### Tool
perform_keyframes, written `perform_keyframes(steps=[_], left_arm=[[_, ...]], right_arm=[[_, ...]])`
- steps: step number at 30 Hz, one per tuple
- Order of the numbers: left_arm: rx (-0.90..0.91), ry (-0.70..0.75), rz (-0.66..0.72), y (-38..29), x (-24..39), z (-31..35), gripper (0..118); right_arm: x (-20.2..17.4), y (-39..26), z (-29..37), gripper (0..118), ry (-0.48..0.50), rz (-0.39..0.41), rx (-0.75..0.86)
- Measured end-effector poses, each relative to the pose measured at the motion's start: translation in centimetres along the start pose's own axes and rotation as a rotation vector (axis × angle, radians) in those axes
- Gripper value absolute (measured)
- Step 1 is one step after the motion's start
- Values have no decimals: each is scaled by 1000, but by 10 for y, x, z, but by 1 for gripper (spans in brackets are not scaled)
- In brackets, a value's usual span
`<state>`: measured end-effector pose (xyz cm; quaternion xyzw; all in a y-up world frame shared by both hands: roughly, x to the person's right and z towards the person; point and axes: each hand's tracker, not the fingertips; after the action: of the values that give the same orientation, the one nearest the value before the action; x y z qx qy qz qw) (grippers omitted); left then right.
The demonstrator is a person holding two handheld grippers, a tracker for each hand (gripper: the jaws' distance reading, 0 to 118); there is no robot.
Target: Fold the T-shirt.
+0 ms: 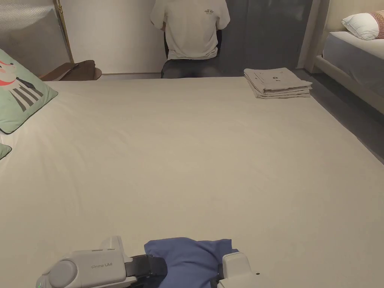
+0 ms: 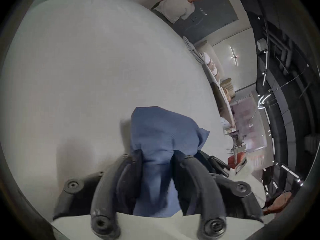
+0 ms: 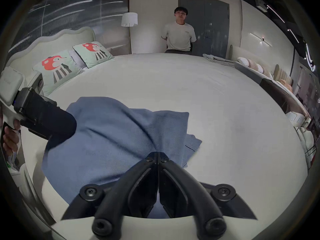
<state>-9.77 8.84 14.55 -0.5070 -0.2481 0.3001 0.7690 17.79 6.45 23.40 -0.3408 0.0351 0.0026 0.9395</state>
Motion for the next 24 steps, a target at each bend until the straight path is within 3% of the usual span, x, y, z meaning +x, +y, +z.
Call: perform_keyframes(steps=[4,10,18,24], left_arm=[[17,25,-32,-3,6,4,17],[34,47,-113,6,11,20,16],[71,191,-188,52,-22,64,16],[138,339,-212,92,-62,124,16]], right_arm=[[2,7,5,0,11,-13,4],[2,31,29,0,6,-18,93],[-9,82,64,0,-6,-3,285],[-38,122,70,0,26,15,379]])
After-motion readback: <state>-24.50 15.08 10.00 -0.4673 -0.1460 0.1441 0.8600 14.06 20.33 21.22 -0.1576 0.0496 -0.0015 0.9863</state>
